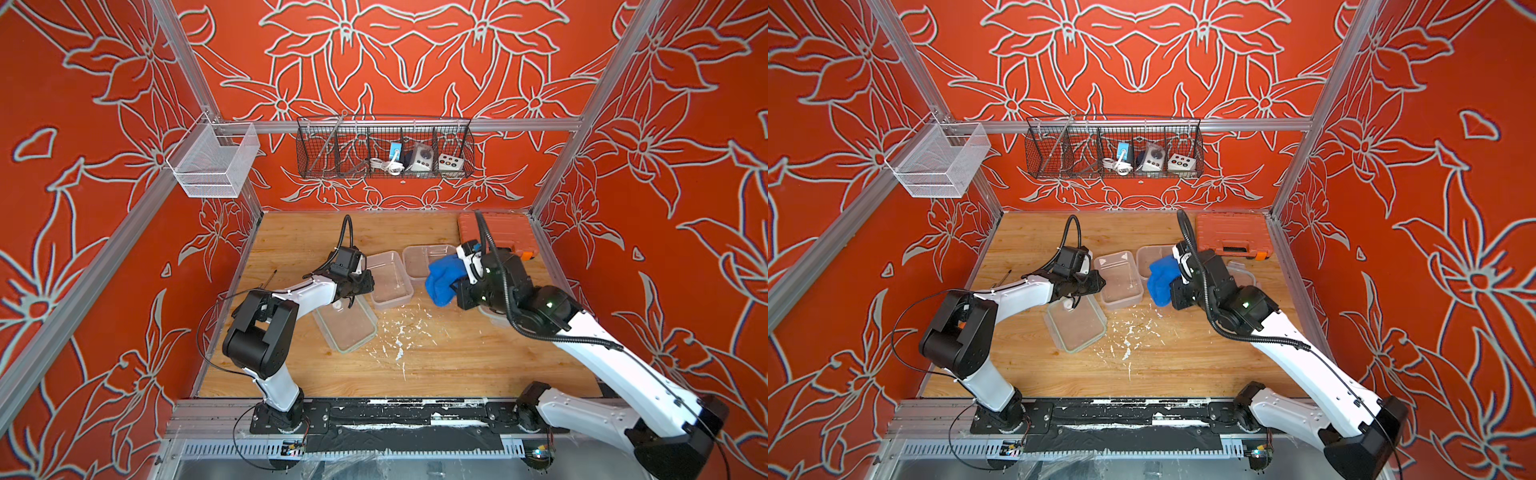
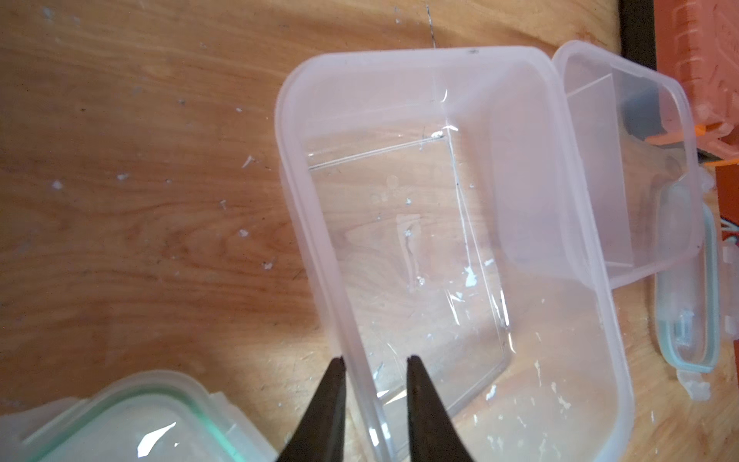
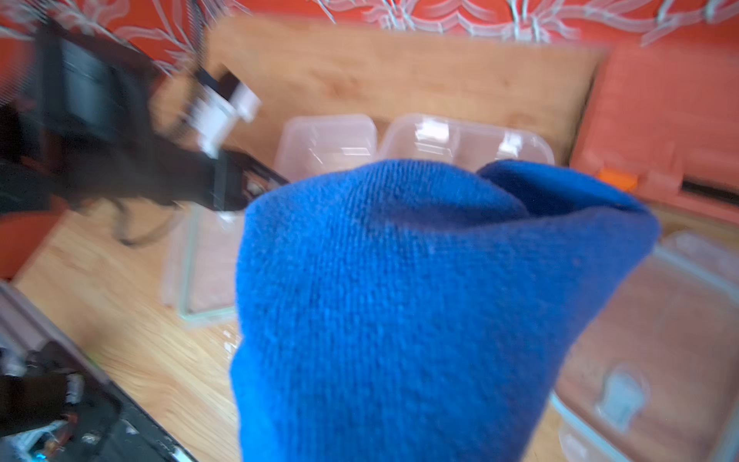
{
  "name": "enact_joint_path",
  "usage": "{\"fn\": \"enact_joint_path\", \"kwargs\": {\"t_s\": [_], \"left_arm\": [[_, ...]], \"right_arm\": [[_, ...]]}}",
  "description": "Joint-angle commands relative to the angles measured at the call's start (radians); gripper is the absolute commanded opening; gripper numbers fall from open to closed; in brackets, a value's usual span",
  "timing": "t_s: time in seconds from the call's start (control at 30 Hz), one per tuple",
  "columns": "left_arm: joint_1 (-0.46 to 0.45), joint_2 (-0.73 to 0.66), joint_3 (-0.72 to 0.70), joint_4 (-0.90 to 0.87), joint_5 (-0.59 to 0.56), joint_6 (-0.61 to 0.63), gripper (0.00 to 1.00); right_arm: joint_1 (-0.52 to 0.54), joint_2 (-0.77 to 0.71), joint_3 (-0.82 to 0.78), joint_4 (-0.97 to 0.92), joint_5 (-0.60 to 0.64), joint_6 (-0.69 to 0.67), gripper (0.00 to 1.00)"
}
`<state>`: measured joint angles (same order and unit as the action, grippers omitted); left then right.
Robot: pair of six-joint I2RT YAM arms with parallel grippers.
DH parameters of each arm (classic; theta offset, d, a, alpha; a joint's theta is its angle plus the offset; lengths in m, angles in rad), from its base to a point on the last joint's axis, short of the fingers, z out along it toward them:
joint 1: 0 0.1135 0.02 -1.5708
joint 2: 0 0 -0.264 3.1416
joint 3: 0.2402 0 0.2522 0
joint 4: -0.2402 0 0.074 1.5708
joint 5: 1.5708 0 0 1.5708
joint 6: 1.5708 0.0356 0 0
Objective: Wipe the insides of the lunch boxes
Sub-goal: Wipe the dirt inside the lunch box.
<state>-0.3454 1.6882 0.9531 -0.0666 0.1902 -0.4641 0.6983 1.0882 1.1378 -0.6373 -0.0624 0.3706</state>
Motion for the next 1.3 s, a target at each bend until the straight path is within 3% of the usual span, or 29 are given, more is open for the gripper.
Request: {"fn": "enact_joint_path", "kwargs": {"t_s": [0.0,0.43,0.67,0.87,1.0,1.27], "left_arm": [[-0.031,-0.001,0.019,-0.030,-0.006,0.036,0.25],[-0.055,-0.070,-0.034,-0.012,0.040,0.040,0.26],[-0.055,-0.112,-0.073,-0.009,0.040,0.042,0.26],[-0.055,-0.145,-0.088,0.015,0.050,0.042,0.13],[-0.055,-0.116,-0.076,0.025,0.073,0.035,0.12],[-0.050,-0.092,-0.062,0.018,0.028,0.020,0.11]], "right_arm": [[0.004,0.128,0.038,-0.044,-0.122,-0.050,0.00],[0.014,0.704,0.291,0.173,-0.230,-0.008,0.00],[0.025,0.962,0.487,0.143,-0.200,0.006,0.00],[0.039,1.083,0.555,0.158,-0.275,0.029,0.00],[0.055,1.132,0.560,0.199,-0.403,0.062,0.00],[0.112,1.012,0.359,0.202,-0.515,0.053,0.00]]}}
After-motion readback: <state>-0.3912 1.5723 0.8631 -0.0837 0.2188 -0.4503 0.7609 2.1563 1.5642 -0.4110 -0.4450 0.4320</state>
